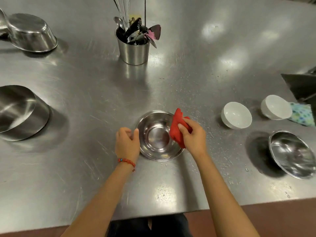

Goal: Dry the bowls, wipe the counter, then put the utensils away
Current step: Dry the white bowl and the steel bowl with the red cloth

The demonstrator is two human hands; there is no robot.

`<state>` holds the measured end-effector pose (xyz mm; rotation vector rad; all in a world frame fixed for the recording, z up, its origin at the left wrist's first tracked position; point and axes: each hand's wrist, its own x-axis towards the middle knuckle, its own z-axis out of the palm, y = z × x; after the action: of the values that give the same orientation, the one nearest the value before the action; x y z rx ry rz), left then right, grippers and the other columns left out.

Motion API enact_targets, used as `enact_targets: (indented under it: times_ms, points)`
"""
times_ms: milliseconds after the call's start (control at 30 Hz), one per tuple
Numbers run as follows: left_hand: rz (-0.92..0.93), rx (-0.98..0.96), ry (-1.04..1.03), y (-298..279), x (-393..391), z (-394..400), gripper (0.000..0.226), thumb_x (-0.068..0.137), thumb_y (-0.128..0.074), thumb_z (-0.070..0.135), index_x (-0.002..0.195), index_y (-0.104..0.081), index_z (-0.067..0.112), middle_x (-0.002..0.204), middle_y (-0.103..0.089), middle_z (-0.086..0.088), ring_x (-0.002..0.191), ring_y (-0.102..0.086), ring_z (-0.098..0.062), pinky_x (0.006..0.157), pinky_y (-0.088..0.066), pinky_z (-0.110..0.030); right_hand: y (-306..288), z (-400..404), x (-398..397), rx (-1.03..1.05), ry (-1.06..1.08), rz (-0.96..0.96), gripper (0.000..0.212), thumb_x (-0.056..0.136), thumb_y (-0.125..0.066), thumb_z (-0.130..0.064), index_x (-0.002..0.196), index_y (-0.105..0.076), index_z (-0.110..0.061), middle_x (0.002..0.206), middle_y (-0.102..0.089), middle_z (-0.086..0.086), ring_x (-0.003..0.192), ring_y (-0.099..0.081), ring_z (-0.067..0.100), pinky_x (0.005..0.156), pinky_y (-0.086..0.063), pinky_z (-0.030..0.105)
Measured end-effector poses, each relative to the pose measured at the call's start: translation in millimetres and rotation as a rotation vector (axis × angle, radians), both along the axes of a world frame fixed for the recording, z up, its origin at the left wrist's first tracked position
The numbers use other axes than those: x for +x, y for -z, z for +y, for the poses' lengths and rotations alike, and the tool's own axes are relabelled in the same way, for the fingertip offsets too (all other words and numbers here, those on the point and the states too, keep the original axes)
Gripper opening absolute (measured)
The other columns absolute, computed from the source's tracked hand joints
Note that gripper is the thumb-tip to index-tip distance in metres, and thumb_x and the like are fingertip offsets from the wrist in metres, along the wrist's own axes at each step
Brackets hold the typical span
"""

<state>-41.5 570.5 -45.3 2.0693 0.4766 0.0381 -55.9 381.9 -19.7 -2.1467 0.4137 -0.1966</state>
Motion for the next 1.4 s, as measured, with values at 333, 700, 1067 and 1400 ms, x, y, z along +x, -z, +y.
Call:
enact_targets:
  times_ms: [333, 700, 1067, 1400]
  points:
    - [-0.311, 0.414, 0.575, -31, 5, -52, 0.036, 0.087, -0.057, 0.015, 0.12, -0.054, 0.001, 0.128, -0.054, -0.018, 0.121, -0.046, -0.033, 0.102, -0.035, -0.045, -17, -39, -28, 0.101, 0.112, -0.039, 0.026, 0.085, -0.062, -0.019, 0.111, -0.065, -0.02, 0.101, -0.064, -0.003, 0.091, -0.057, 0.012, 0.083, -0.042, 0.024]
    - [-0.384, 0.6, 0.684, -34, 1, -195, 0.037, 0.074, -0.072, 0.009, 0.107, -0.061, -0.005, 0.11, -0.063, -0.028, 0.103, -0.059, -0.042, 0.083, -0.048, -0.052, -17, -182, -35, 0.081, 0.061, -0.049, 0.026, 0.083, -0.065, -0.019, 0.109, -0.066, -0.019, 0.1, -0.065, 0.003, 0.09, -0.056, 0.012, 0.08, -0.036, 0.015]
    - [-0.37, 0.588, 0.668, -54, -10, -340, 0.039, 0.076, -0.056, 0.021, 0.107, -0.062, -0.003, 0.111, -0.063, -0.028, 0.103, -0.059, -0.044, 0.082, -0.047, -0.055, -29, -336, -40, 0.068, 0.037, -0.056, 0.027, 0.083, -0.065, -0.021, 0.11, -0.065, -0.02, 0.104, -0.062, -0.002, 0.097, -0.056, 0.013, 0.089, -0.041, 0.026]
    - [-0.425, 0.625, 0.759, -62, 18, -427, 0.034, 0.077, -0.066, 0.013, 0.107, -0.06, -0.002, 0.11, -0.062, -0.025, 0.104, -0.058, -0.04, 0.083, -0.047, -0.05, -32, -422, -27, 0.007, 0.1, -0.084, 0.027, 0.082, -0.066, -0.024, 0.109, -0.065, -0.022, 0.098, -0.06, -0.005, 0.091, -0.053, 0.009, 0.081, -0.038, 0.019]
